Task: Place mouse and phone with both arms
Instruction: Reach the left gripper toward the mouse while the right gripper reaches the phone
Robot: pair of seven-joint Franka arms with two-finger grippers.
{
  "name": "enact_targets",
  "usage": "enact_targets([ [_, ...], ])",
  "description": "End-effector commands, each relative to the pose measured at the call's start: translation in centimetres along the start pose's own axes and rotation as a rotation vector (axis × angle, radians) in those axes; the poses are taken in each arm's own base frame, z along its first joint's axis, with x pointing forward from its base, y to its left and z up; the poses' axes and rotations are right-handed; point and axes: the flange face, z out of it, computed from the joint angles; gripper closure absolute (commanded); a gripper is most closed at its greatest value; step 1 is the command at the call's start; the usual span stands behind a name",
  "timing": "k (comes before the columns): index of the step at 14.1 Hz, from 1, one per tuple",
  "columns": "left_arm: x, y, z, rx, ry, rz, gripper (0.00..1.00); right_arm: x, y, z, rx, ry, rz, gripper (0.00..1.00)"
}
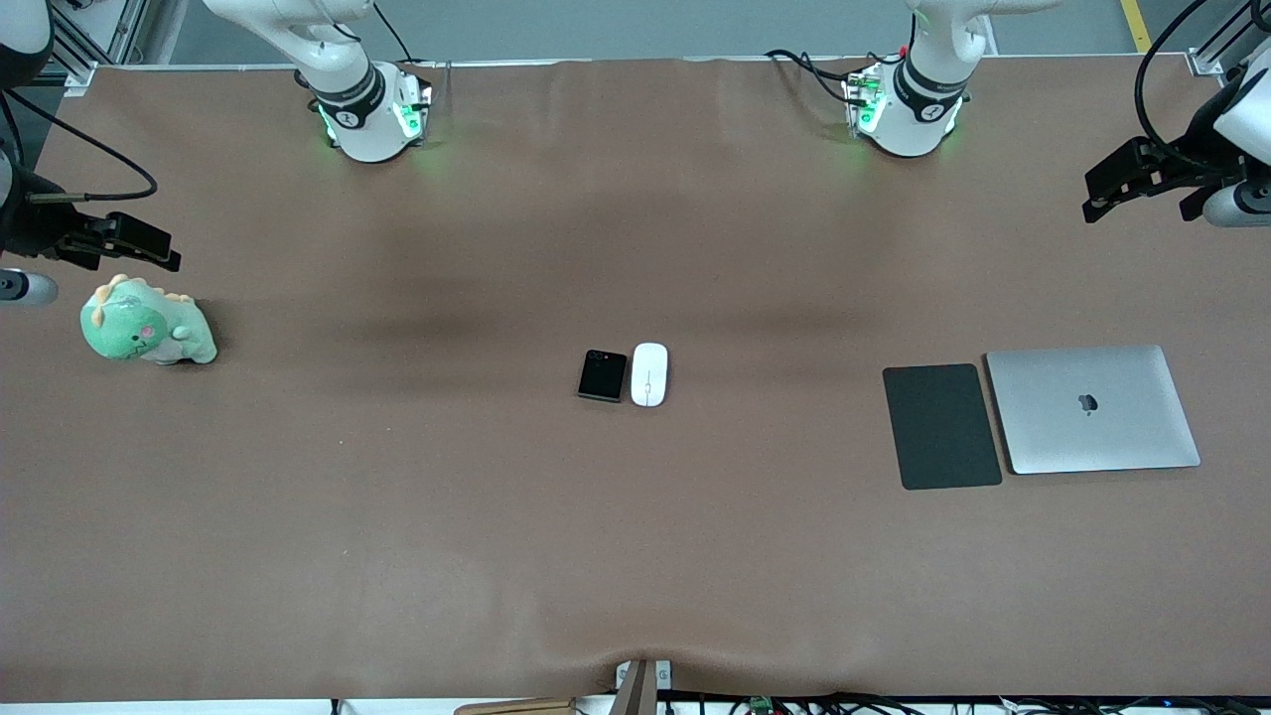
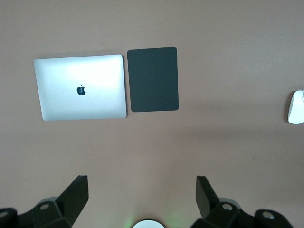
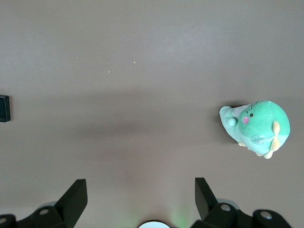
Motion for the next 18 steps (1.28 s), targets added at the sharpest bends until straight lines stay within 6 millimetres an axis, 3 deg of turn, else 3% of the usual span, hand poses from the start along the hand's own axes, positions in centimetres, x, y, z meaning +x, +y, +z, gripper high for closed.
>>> enact_targets([
  [1,0.1,0.0,-0.3,-0.003,0.002,0.014,0.00,0.3,0.2,-0.2,-0.007,-0.002,-0.001,0.00],
  [5,0.4,0.6,-0.1,-0.001,-0.003,0.024,0.00,0.5,0.1,0.0,-0.007,-0.004,-0.003,0.00],
  [8,1.7,1.2,1.9,0.011,-0.036,0.031,0.00,0.5,-0.1,-0.1,-0.005,-0.002,-0.006,0.00],
  [11,3.2,3.8,5.1,-0.013,-0.096,0.067,0.00,0.5,-0.6,-0.1,0.004,-0.001,-0.013,0.00],
  [15,4.9,11.5,10.1,-0.027,-0.130,0.051,0.00,0.6,-0.9,0.0,0.003,-0.002,-0.013,0.00],
  [18,5.1,19.1,15.4,-0.042,-0.105,0.010,0.00,0.6,-2.0,0.0,0.000,-0.001,-0.009,0.00],
])
